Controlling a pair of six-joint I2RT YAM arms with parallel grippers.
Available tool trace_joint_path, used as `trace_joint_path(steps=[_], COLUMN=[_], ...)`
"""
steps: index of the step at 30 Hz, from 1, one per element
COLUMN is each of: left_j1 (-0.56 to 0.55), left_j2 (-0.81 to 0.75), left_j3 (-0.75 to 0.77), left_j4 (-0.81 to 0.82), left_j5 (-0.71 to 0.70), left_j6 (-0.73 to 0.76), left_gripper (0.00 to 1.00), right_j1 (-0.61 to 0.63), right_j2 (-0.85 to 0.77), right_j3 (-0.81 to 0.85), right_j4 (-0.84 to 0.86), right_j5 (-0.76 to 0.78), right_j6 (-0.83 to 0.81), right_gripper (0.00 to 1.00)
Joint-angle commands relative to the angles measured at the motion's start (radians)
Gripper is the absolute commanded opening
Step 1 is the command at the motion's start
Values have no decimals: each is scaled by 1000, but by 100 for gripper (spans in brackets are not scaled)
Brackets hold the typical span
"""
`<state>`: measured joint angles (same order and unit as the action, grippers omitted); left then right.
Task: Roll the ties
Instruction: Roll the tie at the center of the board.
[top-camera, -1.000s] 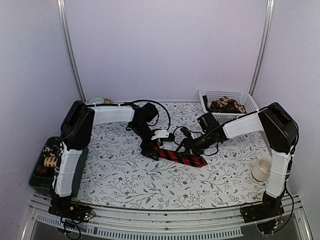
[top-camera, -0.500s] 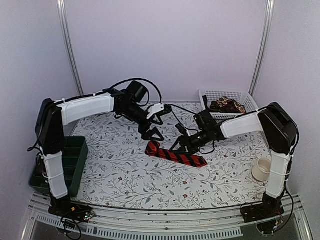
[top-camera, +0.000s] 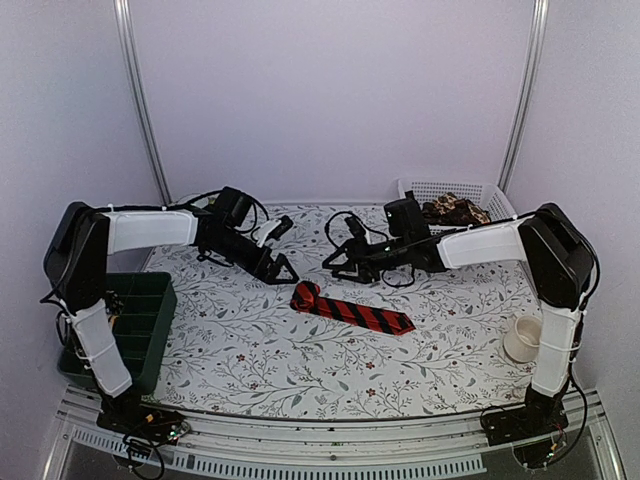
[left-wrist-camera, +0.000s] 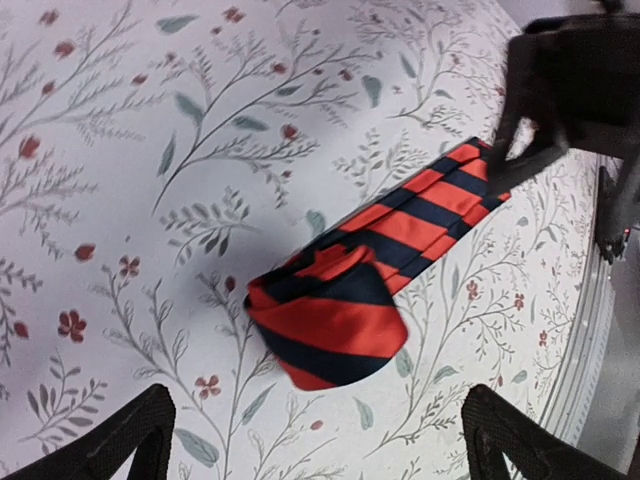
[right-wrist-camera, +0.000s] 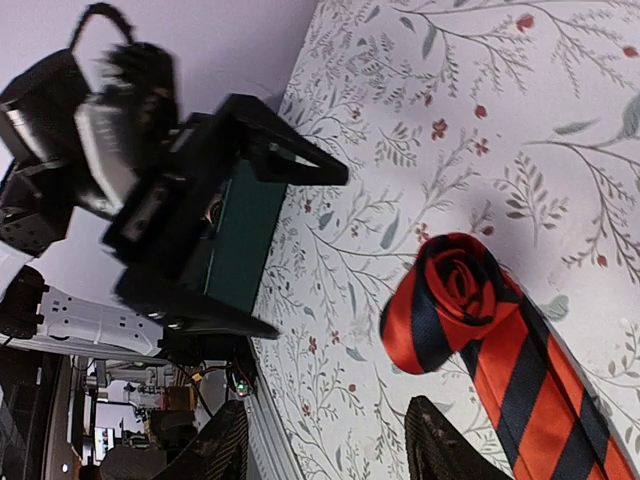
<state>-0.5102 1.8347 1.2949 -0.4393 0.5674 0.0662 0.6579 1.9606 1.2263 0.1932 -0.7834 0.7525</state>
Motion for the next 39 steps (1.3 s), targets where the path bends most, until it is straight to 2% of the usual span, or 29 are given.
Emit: trace_joint_path(steps=[1, 6, 12, 17, 26, 34, 39], left_j1=[71, 123, 125, 125, 127, 127, 127], left_j2=[-38, -3, 60, 73, 70, 82, 93], left_j3=[-93, -156, -184, -213, -225, -187, -211], left_j4=[174, 290, 384, 437, 434, 385, 441], left_j5=[-8, 48, 103, 94, 90, 117, 127], left_j6=[-198, -280, -347, -373, -354, -320, -375], left_gripper=[100, 100, 98, 100, 100, 100, 100], right_j1=[59, 93, 112, 108, 92, 85, 79], right_j2=[61, 138, 219, 280, 325, 308, 301], right_j3=[98, 129, 170, 202, 206, 138, 97], right_j4=[64, 141, 136, 124, 81, 69, 71], right_j5=[15, 7, 22, 52, 55, 58, 62], right_j6=[86, 164, 170, 151, 144, 116, 98], right_gripper=[51, 43, 40, 39, 38, 38, 39])
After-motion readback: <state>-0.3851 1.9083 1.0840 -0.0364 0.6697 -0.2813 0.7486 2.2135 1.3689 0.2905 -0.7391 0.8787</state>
